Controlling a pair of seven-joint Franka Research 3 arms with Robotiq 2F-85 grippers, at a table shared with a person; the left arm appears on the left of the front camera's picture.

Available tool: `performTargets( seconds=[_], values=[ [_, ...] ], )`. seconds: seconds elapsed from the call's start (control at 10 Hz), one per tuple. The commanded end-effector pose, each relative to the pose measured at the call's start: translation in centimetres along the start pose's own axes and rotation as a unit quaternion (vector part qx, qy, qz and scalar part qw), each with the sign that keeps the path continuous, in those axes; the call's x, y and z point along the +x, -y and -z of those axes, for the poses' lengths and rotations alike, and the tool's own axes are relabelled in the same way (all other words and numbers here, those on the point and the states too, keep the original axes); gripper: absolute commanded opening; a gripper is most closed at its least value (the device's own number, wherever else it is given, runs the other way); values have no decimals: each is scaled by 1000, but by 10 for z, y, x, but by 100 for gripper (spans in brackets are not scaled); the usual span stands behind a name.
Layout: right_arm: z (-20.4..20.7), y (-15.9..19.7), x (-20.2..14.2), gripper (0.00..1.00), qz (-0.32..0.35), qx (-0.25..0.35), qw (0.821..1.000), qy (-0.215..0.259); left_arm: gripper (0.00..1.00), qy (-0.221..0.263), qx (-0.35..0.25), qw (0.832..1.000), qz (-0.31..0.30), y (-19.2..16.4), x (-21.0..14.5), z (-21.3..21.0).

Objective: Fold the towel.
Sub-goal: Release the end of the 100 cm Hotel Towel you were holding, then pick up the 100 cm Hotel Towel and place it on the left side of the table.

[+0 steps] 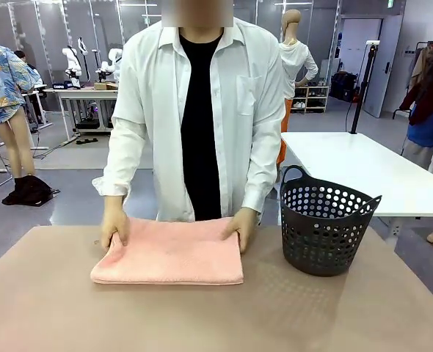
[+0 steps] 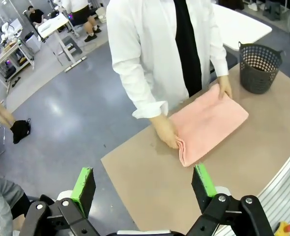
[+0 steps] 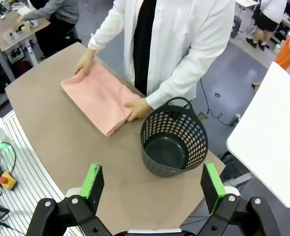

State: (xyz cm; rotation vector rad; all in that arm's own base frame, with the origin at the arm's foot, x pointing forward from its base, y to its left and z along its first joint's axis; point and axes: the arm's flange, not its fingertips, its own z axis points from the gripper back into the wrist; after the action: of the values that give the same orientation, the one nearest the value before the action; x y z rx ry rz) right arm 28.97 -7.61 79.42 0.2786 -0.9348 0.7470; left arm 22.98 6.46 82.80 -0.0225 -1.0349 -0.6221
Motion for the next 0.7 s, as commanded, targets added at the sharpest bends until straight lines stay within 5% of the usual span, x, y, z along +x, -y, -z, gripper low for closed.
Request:
performTargets(
  seconds=[0.0, 0.6],
  values=[
    [-2, 0, 1, 100, 0, 0, 1000, 1, 100, 3, 3, 1000, -6, 0, 1, -2],
    [-2, 0, 1, 100, 0, 0, 1000, 1, 100, 3, 3, 1000, -6, 0, 1, -2]
  ],
)
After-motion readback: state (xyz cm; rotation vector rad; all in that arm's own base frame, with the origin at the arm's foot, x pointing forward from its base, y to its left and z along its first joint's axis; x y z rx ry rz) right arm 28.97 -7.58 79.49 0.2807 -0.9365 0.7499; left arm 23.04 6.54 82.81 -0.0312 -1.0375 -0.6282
